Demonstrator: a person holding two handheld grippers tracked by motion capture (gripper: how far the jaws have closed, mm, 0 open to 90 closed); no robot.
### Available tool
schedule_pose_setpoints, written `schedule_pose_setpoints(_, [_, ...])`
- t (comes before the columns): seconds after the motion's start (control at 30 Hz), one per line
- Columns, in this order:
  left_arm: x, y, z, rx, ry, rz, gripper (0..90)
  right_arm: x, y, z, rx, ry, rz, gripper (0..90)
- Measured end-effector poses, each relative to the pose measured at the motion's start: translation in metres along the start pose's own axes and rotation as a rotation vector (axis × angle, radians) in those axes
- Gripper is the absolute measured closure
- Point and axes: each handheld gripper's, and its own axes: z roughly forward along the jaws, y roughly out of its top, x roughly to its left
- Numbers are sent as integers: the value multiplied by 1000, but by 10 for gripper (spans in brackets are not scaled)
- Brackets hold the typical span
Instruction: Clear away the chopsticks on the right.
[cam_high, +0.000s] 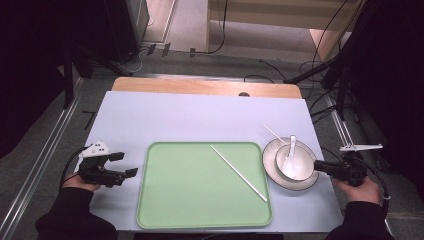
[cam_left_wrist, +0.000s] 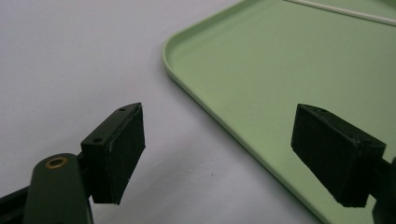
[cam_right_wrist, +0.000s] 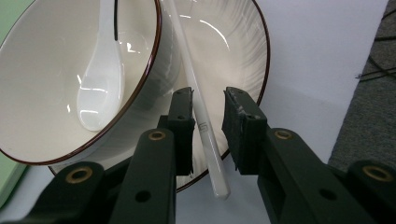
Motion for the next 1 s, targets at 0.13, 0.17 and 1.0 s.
schedule_pose_setpoints(0.13, [0,0,0,7,2,5,177,-1,1,2,7,11,5,756])
schedule_pose_setpoints(0.17, [0,0,0,7,2,5,177,-1,1,3,11,15,5,762])
schedule_pose_setpoints(1.0, [1,0,0,9,6,2,177,-11,1,4,38,121,144,852])
